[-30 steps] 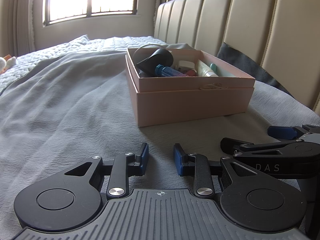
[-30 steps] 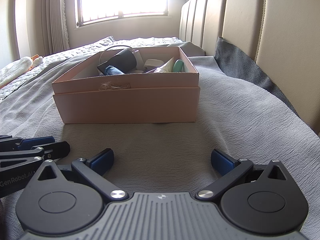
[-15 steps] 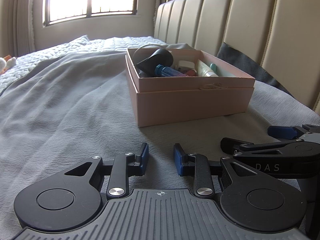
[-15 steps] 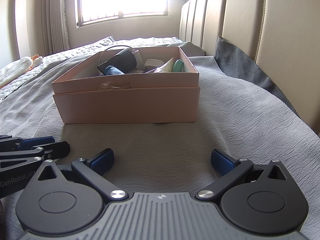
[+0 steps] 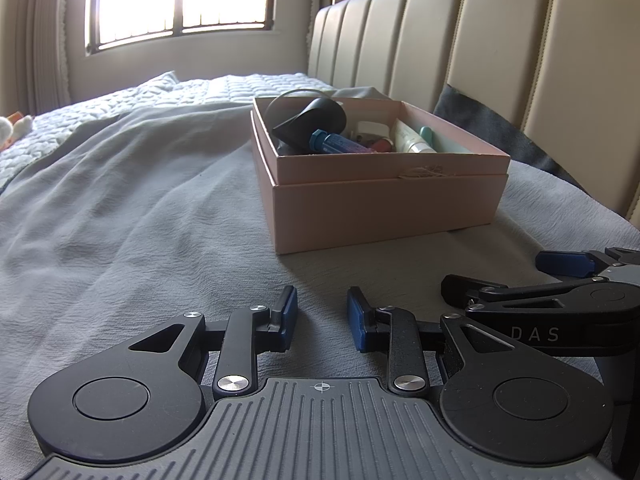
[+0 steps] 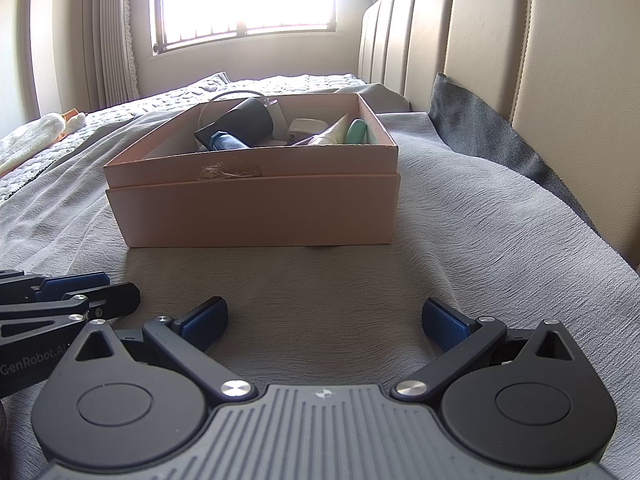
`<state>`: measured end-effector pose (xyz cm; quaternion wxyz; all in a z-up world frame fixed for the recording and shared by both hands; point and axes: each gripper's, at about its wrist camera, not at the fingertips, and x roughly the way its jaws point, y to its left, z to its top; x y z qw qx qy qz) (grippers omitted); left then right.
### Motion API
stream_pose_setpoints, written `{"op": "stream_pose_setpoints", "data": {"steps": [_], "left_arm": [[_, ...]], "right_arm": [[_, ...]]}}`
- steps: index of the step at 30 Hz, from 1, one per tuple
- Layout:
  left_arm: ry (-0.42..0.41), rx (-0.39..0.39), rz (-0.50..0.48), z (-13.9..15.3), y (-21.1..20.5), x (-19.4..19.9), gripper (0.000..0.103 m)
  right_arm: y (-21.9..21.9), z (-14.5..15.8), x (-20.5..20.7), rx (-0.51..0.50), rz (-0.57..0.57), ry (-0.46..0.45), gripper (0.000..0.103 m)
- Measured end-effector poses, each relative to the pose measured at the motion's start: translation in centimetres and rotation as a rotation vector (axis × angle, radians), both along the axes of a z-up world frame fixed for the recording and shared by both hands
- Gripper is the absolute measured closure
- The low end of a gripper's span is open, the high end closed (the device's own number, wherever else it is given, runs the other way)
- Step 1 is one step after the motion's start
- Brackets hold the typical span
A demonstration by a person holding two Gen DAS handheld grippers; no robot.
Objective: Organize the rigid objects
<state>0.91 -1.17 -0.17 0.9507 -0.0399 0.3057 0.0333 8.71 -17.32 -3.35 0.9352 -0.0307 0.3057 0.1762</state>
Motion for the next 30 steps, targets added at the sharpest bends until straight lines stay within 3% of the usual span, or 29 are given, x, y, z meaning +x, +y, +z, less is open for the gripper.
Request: {"op": "stream_pose_setpoints", "data": {"steps": [30], "left_arm": [[-0.001, -0.01, -0.001, 0.08, 0.09, 0.0, 0.073]], "right_arm": [[0.02, 0.02, -0.01, 0.0, 0.0, 0.0, 0.0]]}}
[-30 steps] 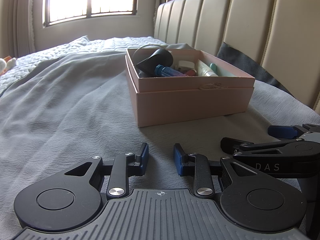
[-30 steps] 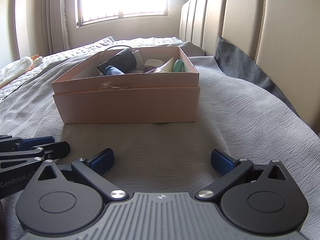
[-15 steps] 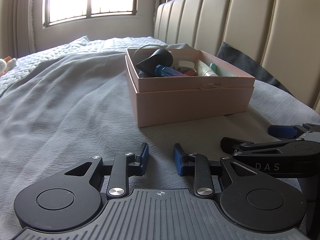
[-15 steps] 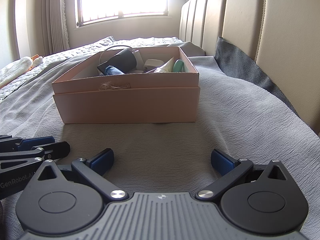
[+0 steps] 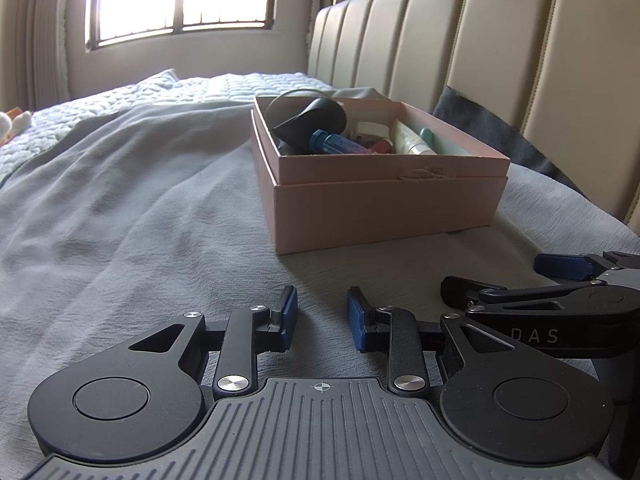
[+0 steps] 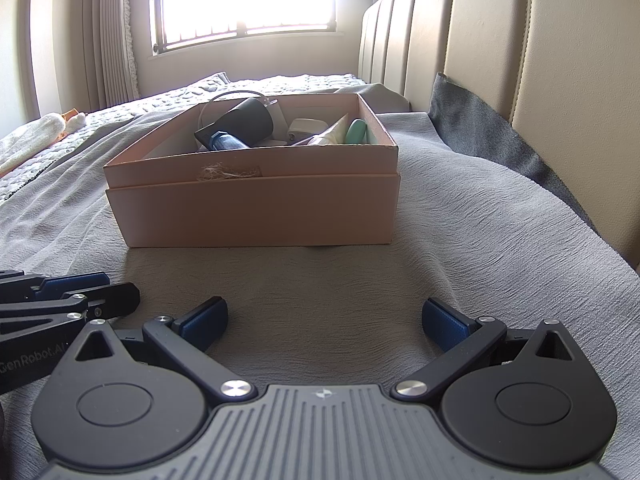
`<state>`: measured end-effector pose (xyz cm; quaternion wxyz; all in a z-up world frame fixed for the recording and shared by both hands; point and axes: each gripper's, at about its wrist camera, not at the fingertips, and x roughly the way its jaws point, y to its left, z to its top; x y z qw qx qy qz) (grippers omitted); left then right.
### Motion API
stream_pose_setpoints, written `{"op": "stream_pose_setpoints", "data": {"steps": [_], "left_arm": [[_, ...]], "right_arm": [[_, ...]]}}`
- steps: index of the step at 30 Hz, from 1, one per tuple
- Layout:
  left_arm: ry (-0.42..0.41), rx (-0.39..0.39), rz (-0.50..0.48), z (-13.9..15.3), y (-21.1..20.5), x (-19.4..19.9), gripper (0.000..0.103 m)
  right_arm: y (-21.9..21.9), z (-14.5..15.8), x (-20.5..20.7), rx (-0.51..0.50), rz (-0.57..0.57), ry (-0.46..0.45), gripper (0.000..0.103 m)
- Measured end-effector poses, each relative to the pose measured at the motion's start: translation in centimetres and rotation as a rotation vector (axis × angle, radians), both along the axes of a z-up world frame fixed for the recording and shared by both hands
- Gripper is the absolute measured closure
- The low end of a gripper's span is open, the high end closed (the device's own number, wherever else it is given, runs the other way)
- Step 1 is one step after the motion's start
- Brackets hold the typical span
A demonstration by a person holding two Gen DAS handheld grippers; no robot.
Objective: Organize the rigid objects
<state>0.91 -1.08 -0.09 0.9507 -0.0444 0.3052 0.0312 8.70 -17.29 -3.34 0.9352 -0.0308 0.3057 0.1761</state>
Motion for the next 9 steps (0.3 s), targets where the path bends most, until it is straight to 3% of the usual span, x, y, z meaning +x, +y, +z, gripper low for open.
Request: {"op": "stream_pose_setpoints", "data": {"steps": [9], "left_arm": [[0.003, 0.009, -0.001, 0.02, -0.12, 0.05, 0.073]], "right_arm": [[0.0, 0.0, 0.0, 0.0, 0.0, 0.0, 0.0]]}}
